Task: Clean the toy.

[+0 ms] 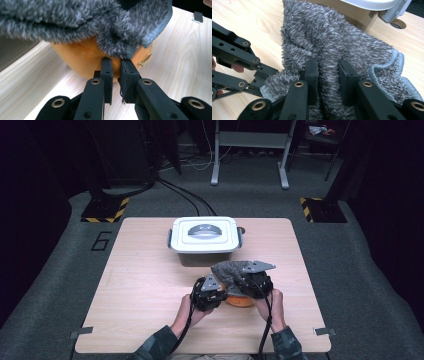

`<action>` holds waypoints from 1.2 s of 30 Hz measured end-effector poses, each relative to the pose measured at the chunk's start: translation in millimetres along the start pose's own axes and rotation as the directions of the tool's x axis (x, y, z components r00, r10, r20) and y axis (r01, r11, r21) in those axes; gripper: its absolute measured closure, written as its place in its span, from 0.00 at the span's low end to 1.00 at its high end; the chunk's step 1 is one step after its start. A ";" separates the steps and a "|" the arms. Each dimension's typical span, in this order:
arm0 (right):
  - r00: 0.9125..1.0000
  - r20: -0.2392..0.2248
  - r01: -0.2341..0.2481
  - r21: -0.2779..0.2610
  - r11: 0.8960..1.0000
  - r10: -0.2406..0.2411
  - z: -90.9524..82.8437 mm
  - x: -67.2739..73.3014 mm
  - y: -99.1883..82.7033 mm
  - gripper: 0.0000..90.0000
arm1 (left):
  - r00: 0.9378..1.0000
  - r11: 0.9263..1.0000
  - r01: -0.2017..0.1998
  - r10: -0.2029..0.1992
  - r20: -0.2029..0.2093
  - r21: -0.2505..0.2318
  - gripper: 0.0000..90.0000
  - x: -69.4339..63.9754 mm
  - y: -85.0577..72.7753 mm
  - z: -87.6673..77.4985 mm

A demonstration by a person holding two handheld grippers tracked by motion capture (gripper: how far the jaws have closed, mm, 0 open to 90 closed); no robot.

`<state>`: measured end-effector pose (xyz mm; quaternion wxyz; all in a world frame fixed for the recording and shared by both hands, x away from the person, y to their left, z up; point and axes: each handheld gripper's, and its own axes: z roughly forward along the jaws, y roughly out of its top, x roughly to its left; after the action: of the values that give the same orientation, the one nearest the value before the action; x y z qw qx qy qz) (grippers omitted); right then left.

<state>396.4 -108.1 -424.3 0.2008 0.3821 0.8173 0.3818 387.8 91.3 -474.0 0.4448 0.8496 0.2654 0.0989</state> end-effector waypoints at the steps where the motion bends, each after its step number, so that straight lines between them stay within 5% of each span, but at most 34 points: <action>1: 1.000 0.003 0.001 -0.003 1.000 -0.001 -0.8 -0.7 -0.7 0.80 | 1.000 1.000 0.001 -0.001 0.002 0.001 0.91 0.2 -0.4 0.2; 29: 0.986 0.071 -0.152 -0.012 0.988 0.153 -23.5 -45.6 -46.0 0.78 | 1.000 1.000 0.025 -0.025 0.008 0.005 0.91 2.8 -4.3 0.4; 36: 0.975 0.029 -0.220 0.011 0.975 0.220 -20.0 -60.7 -63.8 0.78 | 1.000 1.000 0.016 -0.016 0.011 0.004 0.91 -0.3 -2.6 1.7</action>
<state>392.1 -191.3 -459.1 0.1661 0.4768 0.7697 0.3907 387.3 91.1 -477.0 0.4454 0.8489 0.2699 0.0900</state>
